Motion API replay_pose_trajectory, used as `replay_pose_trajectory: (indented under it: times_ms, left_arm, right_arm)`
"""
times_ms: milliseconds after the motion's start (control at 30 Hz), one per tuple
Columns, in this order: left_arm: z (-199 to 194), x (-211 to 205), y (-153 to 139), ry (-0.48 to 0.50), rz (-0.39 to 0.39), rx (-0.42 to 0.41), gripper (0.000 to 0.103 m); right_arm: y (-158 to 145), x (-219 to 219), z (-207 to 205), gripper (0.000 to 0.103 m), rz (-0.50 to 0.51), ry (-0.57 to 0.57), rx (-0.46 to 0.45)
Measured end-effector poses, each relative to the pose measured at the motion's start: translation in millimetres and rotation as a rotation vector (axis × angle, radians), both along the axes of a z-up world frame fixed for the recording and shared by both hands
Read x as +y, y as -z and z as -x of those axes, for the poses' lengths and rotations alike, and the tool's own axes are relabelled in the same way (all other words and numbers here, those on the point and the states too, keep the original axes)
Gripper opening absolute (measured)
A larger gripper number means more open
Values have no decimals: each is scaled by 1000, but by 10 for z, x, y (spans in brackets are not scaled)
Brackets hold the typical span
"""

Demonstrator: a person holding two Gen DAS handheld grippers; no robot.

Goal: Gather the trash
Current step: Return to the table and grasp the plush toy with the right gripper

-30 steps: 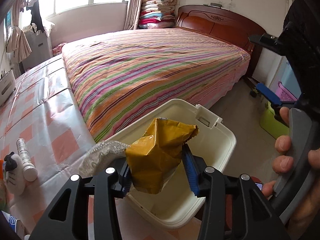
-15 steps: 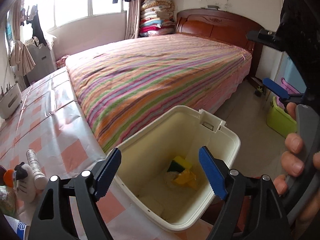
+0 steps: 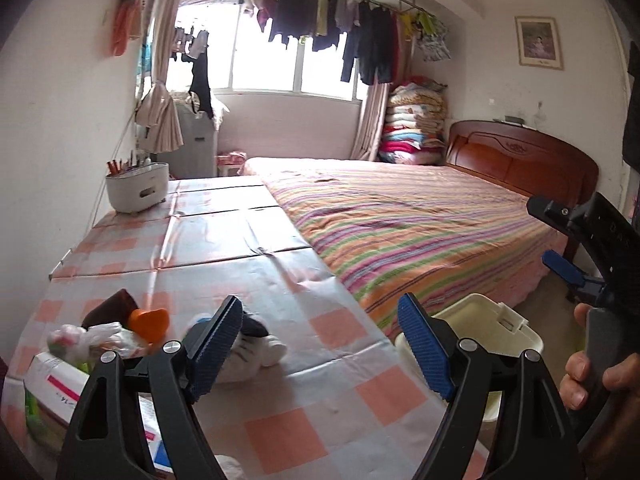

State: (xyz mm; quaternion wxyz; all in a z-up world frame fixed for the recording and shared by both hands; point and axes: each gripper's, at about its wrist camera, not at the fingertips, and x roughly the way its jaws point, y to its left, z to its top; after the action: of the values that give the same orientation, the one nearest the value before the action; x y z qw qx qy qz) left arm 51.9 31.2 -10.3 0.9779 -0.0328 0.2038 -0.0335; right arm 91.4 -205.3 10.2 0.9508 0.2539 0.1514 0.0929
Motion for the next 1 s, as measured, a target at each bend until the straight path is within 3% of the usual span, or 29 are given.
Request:
replay_pose_trajectory:
  times_ms: [433, 1000]
  left_arm:
    - [192, 602, 115, -99, -65, -11, 78]
    - [458, 1360, 128, -214, -31, 19, 78]
  right_arm:
    - [189, 678, -163, 97, 98, -185, 63]
    - [476, 1580, -407, 97, 206, -373, 196]
